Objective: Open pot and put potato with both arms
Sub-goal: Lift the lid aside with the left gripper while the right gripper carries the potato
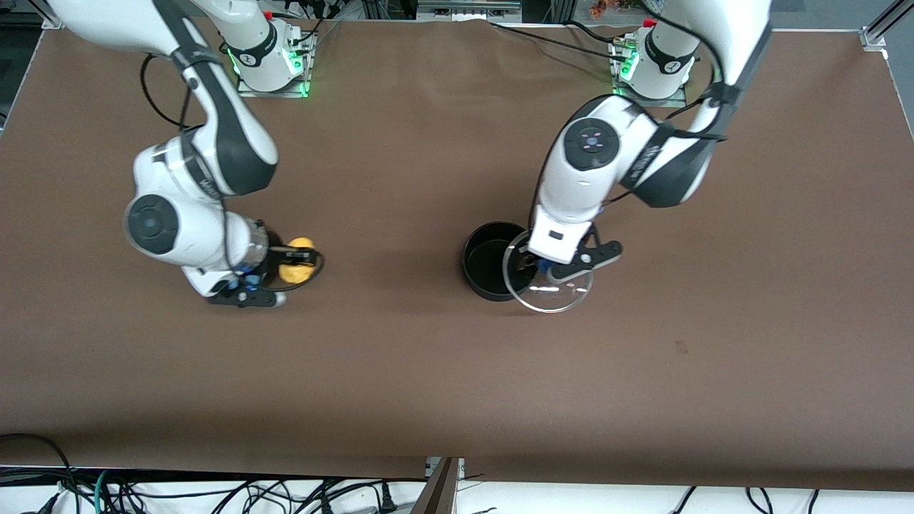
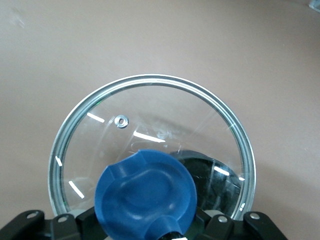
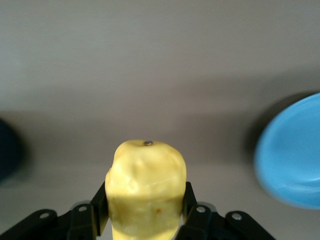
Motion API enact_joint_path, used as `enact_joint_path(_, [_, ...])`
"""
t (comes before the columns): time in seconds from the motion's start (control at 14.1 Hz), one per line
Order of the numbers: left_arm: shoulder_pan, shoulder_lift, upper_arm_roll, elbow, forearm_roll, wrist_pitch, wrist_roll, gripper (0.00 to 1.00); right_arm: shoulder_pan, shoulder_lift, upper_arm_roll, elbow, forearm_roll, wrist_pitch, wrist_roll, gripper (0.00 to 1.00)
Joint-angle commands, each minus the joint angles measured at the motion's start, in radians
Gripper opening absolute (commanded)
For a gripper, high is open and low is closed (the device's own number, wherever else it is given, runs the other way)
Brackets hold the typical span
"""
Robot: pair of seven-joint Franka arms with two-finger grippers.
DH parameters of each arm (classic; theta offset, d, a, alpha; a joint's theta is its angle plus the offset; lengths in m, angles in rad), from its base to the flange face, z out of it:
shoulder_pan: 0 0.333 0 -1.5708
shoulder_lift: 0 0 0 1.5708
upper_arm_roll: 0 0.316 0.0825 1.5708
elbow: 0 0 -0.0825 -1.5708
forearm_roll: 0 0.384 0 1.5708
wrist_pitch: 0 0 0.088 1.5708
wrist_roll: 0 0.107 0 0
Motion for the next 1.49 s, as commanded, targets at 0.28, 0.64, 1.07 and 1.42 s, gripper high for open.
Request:
enact_joint_path(0.28, [0.208, -0.078, -0.003, -0.035, -0.072, -0.089, 0.376, 0.44, 0.220, 0.088, 0.007, 0.037, 0.032, 0.241, 0.453, 0.37])
enact_joint_path(0.64, [0.331, -0.101, -0.004, -0.106, -0.072, -0.067, 0.576, 0.44, 0.356, 0.176, 0.006, 0.084, 0.023, 0.422, 0.739, 0.37])
enact_joint_path(1.07, [0.417, -0.129, -0.003, -0.371, -0.069, 0.247, 0.631, 0.44, 0.544, 0.259, -0.060, 0.167, 0.014, 0.477, 0.957, 0.37])
enact_joint_path(1.42, [0.459, -0.132, -0.001, -0.408, -0.060, 0.252, 0.697, 0.44, 0.619, 0.314, -0.115, 0.167, 0.015, 0.531, 0.960, 0.37])
